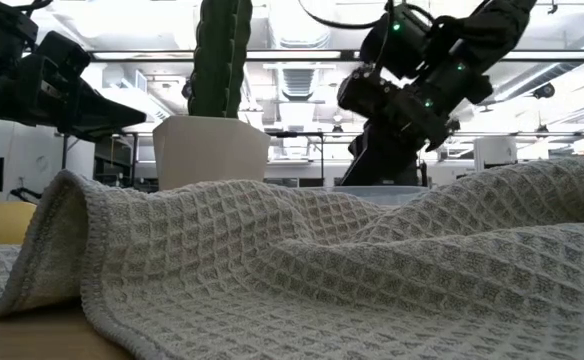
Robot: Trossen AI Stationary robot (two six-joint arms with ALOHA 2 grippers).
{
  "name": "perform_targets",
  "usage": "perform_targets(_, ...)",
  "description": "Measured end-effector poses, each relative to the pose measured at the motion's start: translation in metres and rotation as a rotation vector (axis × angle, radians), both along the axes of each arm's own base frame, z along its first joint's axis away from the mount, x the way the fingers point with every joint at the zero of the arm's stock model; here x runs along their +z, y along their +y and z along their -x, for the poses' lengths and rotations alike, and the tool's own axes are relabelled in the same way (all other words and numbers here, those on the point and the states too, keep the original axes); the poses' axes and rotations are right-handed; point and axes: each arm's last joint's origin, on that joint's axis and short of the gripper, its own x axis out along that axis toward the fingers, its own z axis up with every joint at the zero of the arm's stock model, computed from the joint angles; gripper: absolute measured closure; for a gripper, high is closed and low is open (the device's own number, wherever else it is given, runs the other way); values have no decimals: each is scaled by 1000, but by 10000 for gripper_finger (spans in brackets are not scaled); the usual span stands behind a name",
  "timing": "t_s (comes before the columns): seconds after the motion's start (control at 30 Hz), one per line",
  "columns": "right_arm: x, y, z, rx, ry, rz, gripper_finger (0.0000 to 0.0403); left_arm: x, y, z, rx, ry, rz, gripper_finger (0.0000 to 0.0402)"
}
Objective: Pick and placing Produce into tupperware
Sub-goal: Put the blackberry into the transparent bin
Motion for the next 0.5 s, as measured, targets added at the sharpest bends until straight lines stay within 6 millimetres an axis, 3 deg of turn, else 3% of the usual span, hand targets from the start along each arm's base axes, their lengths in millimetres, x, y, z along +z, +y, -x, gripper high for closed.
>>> perform_targets(0.2, -4, -2, -14, 25, 40, 48, 308, 0, 0, 0, -1, 1, 0, 402)
perform_targets(0.5, -4, -11, -18, 15, 127, 102, 308, 0, 0, 0, -1, 2, 0, 402)
